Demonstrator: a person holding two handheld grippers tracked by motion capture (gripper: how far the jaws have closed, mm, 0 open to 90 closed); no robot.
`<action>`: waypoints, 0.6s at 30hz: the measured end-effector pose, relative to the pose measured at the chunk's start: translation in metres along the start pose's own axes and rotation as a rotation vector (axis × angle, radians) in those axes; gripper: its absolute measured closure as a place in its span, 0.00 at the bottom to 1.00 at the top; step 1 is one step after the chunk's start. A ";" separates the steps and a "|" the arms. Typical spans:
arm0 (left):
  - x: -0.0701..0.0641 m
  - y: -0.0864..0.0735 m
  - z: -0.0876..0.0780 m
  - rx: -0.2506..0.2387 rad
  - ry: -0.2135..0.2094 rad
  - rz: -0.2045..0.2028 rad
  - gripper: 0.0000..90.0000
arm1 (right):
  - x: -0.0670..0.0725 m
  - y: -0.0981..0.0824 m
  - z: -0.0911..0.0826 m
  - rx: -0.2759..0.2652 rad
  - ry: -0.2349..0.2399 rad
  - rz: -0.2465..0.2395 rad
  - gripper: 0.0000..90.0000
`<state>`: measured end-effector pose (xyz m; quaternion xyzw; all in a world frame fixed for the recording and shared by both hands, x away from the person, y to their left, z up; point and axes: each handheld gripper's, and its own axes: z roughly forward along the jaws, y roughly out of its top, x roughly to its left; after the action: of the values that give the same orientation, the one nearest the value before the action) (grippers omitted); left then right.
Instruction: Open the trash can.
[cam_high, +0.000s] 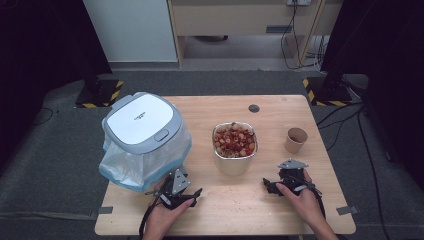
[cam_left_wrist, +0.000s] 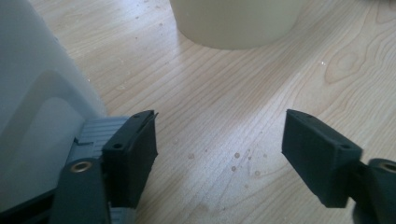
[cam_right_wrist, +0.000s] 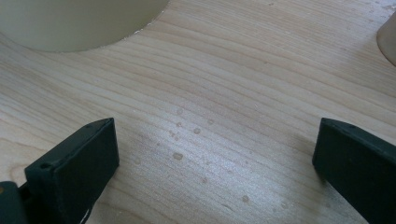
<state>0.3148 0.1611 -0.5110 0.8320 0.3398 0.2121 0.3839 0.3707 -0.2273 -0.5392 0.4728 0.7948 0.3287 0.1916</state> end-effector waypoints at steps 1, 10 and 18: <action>0.000 0.001 -0.001 -0.001 0.003 0.006 0.31 | 0.000 0.000 0.000 0.000 0.000 0.000 0.01; 0.009 0.002 -0.008 -0.018 0.067 0.019 0.45 | -0.001 -0.001 -0.001 0.002 0.003 0.003 0.01; 0.018 -0.002 -0.017 -0.017 0.160 0.014 0.73 | -0.001 -0.002 -0.002 0.000 0.009 -0.011 0.01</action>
<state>0.3159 0.1831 -0.5002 0.8113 0.3619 0.2836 0.3610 0.3694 -0.2295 -0.5392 0.4671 0.7982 0.3297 0.1900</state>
